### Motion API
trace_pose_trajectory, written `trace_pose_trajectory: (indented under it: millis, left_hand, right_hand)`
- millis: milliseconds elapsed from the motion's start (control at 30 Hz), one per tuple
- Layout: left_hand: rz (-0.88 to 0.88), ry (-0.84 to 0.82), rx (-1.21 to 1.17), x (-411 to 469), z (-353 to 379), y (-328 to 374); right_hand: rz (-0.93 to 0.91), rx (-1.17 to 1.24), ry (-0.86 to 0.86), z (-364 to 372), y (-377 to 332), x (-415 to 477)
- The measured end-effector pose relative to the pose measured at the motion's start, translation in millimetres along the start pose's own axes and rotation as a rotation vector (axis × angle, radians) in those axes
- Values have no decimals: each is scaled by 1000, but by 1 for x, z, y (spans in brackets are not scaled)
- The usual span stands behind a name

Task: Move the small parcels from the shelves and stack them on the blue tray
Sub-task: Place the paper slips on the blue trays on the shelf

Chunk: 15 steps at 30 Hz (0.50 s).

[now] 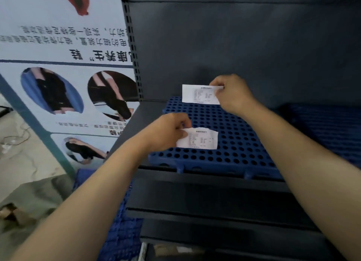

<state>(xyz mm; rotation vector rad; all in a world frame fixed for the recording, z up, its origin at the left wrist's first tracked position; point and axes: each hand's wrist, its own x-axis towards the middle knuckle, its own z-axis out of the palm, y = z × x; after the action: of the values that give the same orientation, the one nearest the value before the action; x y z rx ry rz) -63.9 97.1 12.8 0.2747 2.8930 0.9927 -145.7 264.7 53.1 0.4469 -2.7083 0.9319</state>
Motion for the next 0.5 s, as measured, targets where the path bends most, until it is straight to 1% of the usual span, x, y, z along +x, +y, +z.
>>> trace_pose_trajectory:
  millis: [67, 167, 367, 500]
  left_hand:
    - [26, -53, -32, 5, 11, 5]
    - [60, -85, 1, 8, 22, 8]
    - [103, -57, 113, 7, 32, 7]
    - [69, -29, 85, 6, 33, 5]
  right_hand:
    - [38, 9, 30, -8, 9, -11]
    - [87, 47, 49, -14, 18, -26]
    - [106, 76, 27, -22, 25, -48]
    - [91, 110, 8, -28, 27, -55]
